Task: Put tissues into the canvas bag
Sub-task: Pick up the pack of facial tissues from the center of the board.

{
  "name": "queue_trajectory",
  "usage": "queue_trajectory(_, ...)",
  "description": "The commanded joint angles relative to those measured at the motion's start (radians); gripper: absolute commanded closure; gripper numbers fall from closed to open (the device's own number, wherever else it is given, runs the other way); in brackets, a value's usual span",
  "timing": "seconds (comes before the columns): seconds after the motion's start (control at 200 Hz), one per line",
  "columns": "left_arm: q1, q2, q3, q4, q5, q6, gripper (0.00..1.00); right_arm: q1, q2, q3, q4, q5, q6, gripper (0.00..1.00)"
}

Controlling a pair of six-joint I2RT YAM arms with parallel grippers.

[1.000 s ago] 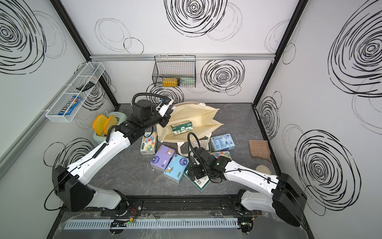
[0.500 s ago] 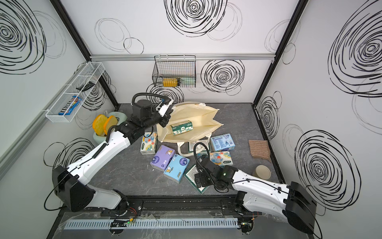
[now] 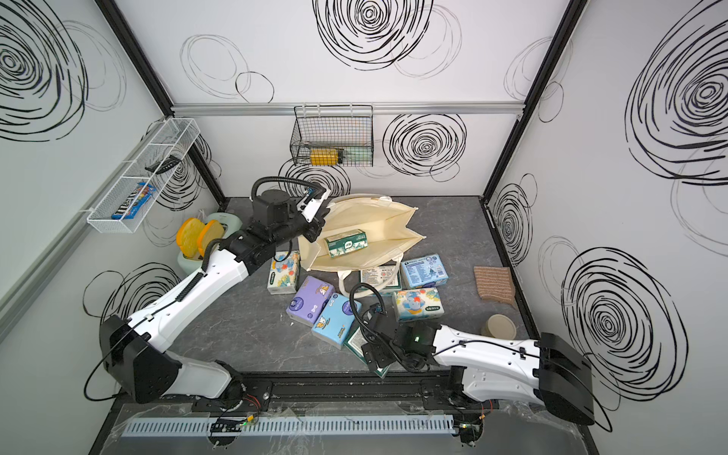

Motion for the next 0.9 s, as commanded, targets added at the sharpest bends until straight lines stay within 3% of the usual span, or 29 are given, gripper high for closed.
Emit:
queue_trajectory(0.0, -0.002, -0.044, 0.022, 0.096, 0.016, -0.008, 1.00, 0.027, 0.076, 0.021, -0.020, 0.019, -0.012, 0.02)
queue_trajectory(0.29, -0.001, -0.043, 0.022, 0.096, 0.018, -0.008, 1.00, 0.051, 0.176, 0.011, 0.049, -0.005, -0.009, 0.00)
queue_trajectory(0.465, -0.001, -0.042, 0.022, 0.097, 0.019, -0.007, 1.00, 0.049, 0.117, 0.007, 0.043, 0.004, -0.006, 0.16)
queue_trajectory(0.791, -0.001, -0.039, 0.023, 0.096, 0.021, -0.008, 1.00, 0.007, -0.126, -0.017, -0.055, 0.060, 0.043, 0.45)
queue_trajectory(0.896, -0.002, -0.037, 0.024, 0.095, 0.019, -0.008, 1.00, 0.007, -0.208, -0.023, -0.056, 0.093, 0.041, 0.69)
